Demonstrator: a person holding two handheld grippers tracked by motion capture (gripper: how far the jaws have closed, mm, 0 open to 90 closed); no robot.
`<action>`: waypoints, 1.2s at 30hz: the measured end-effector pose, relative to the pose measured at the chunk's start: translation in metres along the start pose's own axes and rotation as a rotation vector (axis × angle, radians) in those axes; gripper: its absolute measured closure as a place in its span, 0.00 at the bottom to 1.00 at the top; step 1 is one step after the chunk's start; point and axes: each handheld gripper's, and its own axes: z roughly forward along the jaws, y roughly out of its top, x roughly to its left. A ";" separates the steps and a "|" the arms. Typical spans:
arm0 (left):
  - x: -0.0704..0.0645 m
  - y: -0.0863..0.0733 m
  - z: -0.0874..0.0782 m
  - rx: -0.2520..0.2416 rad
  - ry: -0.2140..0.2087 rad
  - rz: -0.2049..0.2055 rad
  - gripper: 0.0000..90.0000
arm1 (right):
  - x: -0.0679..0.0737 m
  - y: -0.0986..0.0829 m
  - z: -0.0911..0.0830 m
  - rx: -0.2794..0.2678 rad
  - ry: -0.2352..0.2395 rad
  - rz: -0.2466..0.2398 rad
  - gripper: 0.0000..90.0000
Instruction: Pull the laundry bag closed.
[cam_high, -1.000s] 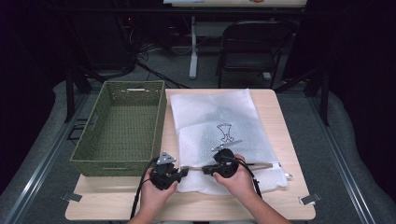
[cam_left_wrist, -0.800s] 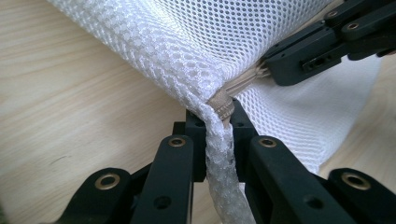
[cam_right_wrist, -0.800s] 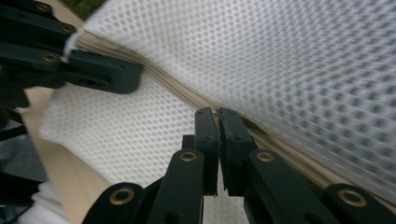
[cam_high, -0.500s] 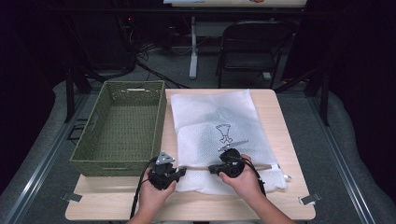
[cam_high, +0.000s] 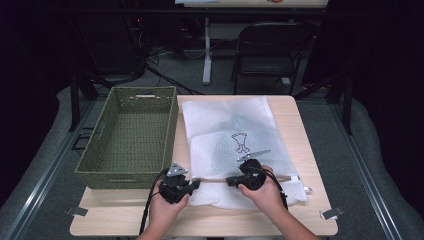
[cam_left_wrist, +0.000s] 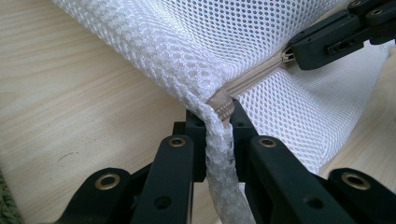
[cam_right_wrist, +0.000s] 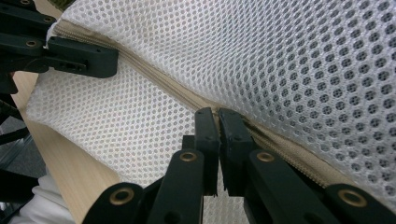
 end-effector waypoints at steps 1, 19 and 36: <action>0.000 0.000 0.000 0.003 0.003 -0.001 0.93 | 0.000 0.000 -0.001 0.002 0.000 0.002 0.97; 0.003 -0.001 -0.001 0.001 0.008 -0.018 0.93 | -0.016 -0.008 -0.014 -0.002 -0.054 0.012 0.97; 0.006 -0.002 -0.002 0.007 0.016 -0.020 0.93 | -0.035 -0.019 -0.028 -0.005 -0.098 0.044 0.97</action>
